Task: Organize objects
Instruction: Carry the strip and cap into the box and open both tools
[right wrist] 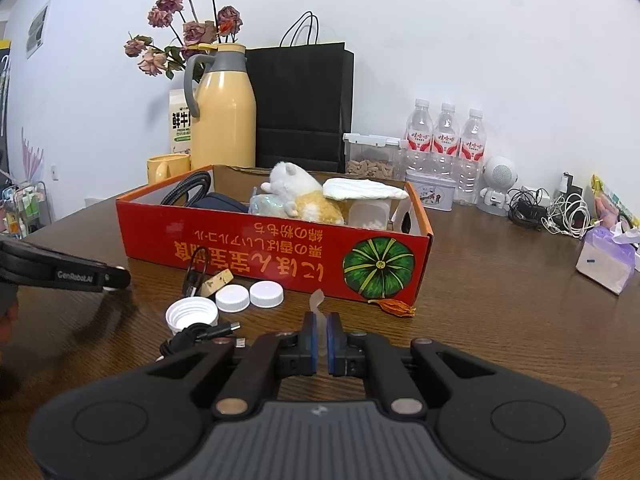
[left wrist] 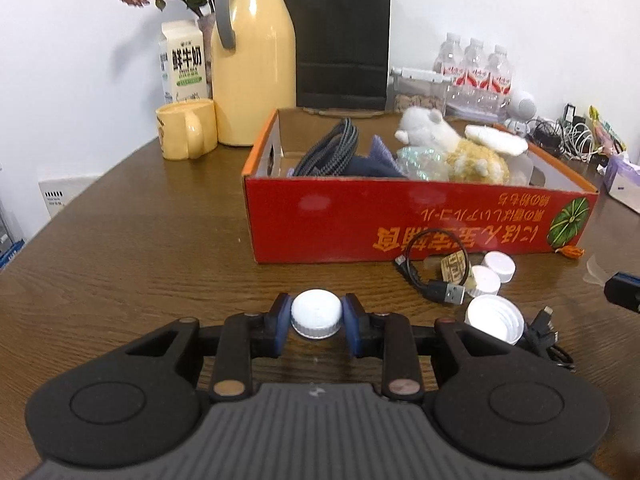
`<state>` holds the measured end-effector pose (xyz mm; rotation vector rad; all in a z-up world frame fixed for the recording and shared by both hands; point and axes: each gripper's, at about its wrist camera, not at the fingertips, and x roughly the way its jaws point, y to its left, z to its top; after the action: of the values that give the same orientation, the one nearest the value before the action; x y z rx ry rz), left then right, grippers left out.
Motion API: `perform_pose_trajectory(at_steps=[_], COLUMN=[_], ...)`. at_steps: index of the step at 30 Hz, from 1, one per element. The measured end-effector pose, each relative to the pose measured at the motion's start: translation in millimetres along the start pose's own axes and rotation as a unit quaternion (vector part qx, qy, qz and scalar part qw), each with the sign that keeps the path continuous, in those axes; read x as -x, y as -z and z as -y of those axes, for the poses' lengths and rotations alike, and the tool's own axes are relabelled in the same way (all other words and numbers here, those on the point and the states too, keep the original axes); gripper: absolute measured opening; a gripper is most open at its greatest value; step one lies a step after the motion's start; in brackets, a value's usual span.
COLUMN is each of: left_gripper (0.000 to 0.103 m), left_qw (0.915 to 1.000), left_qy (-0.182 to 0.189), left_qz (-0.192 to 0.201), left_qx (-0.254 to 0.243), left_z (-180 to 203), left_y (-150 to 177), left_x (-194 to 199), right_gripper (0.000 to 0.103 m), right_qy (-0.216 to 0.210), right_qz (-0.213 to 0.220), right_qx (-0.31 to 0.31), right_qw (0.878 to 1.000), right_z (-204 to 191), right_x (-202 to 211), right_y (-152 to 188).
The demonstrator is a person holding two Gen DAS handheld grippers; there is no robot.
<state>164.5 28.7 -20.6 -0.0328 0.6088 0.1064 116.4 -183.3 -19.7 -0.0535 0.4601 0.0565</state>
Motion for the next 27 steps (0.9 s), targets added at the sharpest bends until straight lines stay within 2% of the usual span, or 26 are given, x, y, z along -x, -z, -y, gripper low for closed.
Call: perform_pose_trajectory(at_steps=[5,14,20,27], left_gripper=[0.029,0.029,0.029,0.029], left_qw=[0.9996,0.9955,0.9935,0.9928], left_qy=[0.011,0.033,0.038,0.027], left_qz=[0.028,0.088,0.107,0.115], left_qx=[-0.003,-0.006,0.001,0.017], left_z=[3.3,17.6,25.5,31.0], left_y=[-9.6,-49.2,-75.9,-114.2], left_x=[15.7,29.3,11.9,-34.5], right_gripper=[0.004,0.004,0.004,0.004], right_qy=[-0.013,-0.023,-0.035,-0.035], right_qz=[0.002,0.058,0.074,0.072], right_qx=[-0.002,0.01,0.017,0.01], right_qw=[1.0,0.998,0.996,0.997], right_z=[-3.4,-10.6,-22.4,-27.0], right_x=[-0.5,-0.4,-28.2,-90.7], right_y=[-5.3,-53.7,-83.7,-119.9])
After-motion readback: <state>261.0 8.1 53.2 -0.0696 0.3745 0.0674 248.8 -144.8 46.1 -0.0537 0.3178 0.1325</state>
